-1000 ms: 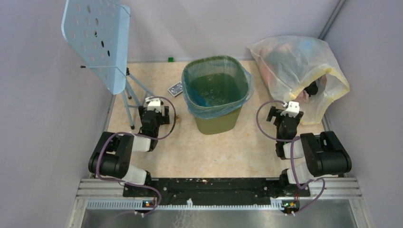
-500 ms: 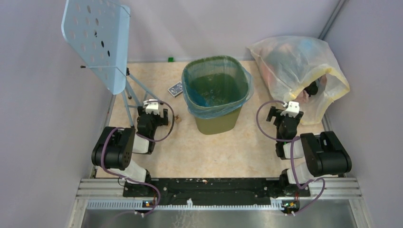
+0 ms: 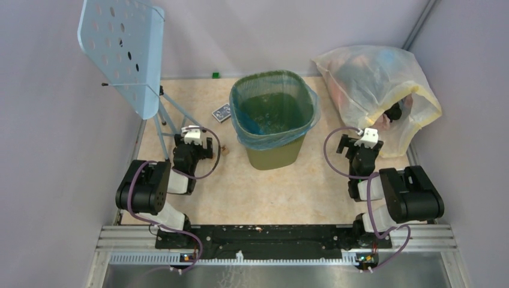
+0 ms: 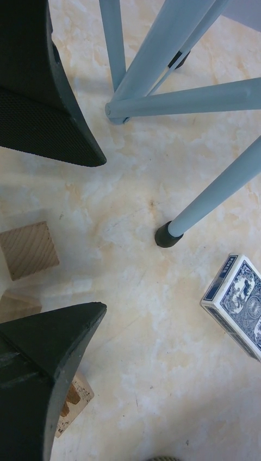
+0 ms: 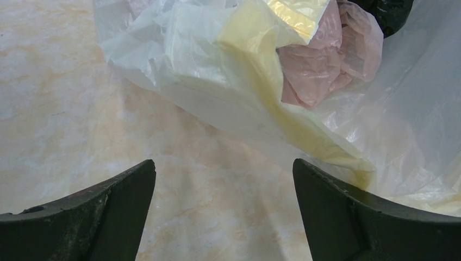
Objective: Put the trash bags into the trash bin
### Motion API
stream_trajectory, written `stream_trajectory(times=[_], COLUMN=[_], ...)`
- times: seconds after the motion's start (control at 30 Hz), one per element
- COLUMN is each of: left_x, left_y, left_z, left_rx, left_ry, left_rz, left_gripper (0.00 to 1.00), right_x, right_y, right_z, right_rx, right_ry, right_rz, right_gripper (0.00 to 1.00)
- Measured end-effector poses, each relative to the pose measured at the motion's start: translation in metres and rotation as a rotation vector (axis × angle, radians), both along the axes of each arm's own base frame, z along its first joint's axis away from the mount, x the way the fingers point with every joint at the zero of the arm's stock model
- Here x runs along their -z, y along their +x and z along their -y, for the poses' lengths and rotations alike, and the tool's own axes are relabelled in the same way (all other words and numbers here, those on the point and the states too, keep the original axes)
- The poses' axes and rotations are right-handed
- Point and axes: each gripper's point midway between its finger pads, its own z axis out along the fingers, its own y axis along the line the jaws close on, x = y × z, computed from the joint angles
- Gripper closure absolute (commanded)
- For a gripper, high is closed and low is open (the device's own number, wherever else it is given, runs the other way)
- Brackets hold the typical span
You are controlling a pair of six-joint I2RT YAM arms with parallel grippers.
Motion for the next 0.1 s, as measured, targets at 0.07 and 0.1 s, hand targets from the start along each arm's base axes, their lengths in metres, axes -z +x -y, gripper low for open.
stream_trajectory(times=[0.07, 0.1], left_x=[-0.0001, 0.0000], left_y=[0.0001, 0.0001], left_z=[0.0001, 0.0001], left_rx=[0.001, 0.001], left_ry=[0.000, 0.000], left_rz=[0.000, 0.000], left_gripper=[0.01, 0.01], right_x=[0.0000, 0.0000], right_y=[0.0000, 0.0000], right_z=[-0.0001, -0.0001], right_rx=[0.000, 0.000], right_ry=[0.000, 0.000], right_rz=[0.000, 0.000], right_gripper=[0.05, 0.05])
